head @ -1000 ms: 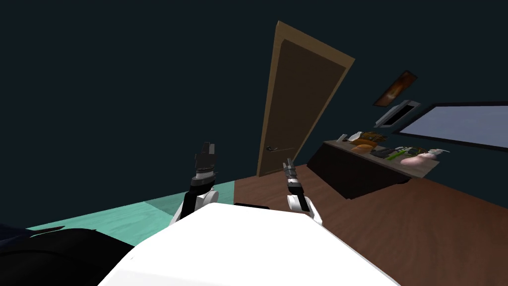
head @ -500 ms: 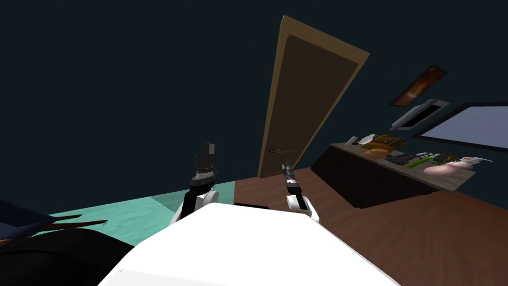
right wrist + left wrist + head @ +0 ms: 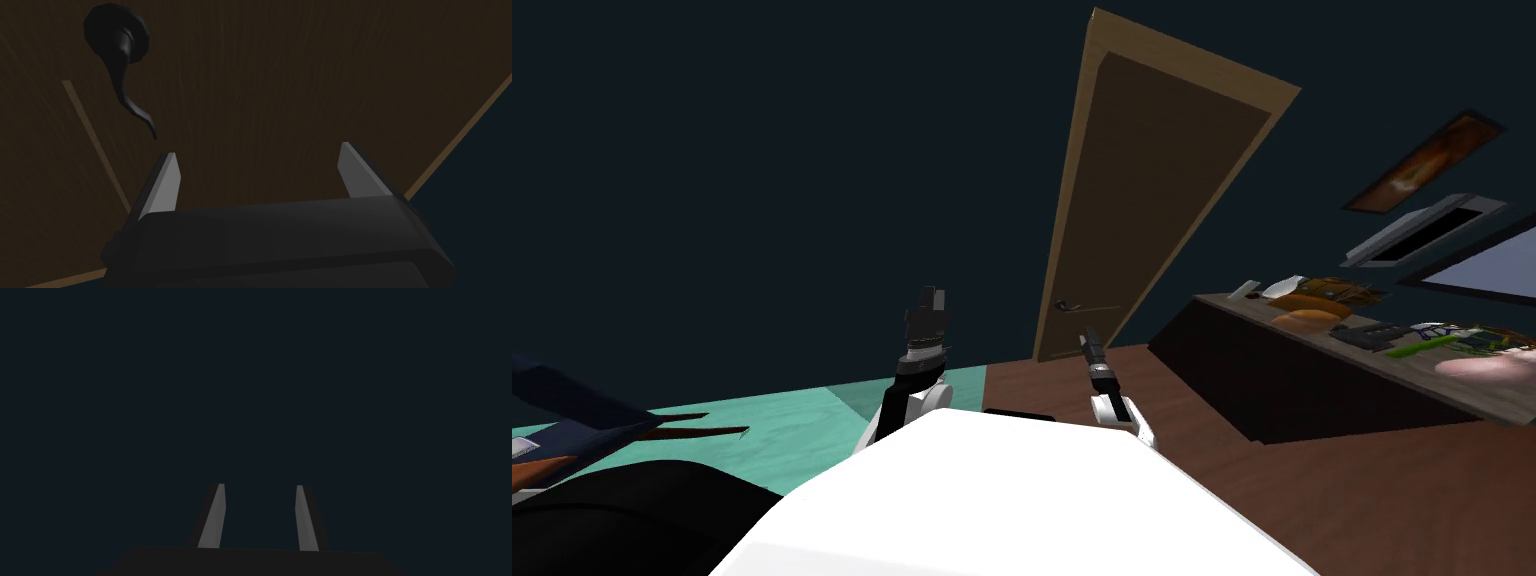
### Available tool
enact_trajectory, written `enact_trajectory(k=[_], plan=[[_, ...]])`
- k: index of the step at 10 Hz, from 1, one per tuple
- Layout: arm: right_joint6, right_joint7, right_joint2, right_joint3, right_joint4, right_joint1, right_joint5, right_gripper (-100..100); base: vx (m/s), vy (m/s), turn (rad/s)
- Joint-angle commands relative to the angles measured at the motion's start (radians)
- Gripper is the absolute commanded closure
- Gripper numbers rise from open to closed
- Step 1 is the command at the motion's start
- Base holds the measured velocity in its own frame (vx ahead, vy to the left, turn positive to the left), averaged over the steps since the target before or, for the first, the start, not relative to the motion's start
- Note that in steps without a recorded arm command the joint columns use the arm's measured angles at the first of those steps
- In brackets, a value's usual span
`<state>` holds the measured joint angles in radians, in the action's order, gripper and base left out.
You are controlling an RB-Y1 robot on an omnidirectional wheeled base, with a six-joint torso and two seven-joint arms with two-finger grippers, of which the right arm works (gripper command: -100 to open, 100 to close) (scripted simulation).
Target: Pull the door open
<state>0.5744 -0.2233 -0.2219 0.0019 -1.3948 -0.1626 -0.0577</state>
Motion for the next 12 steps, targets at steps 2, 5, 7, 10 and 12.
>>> enact_trajectory(k=[2, 5, 7, 10, 12], plan=[[0.016, -0.006, -0.021, 0.004, 0.078, 0.029, 0.006, -100, 0.049, -0.034, 0.118], [0.032, -0.010, -0.038, 0.008, 0.158, 0.054, 0.010, -100, 0.060, -0.047, 0.082], [0.039, -0.012, -0.045, 0.010, 0.192, 0.065, 0.013, -100, 0.046, -0.028, 0.060], [0.054, -0.016, -0.060, 0.013, 0.256, 0.087, 0.017, -100, 0.048, -0.044, 0.086], [0.066, -0.019, -0.073, 0.016, 0.315, 0.106, 0.020, -100, 0.070, -0.052, 0.114]])
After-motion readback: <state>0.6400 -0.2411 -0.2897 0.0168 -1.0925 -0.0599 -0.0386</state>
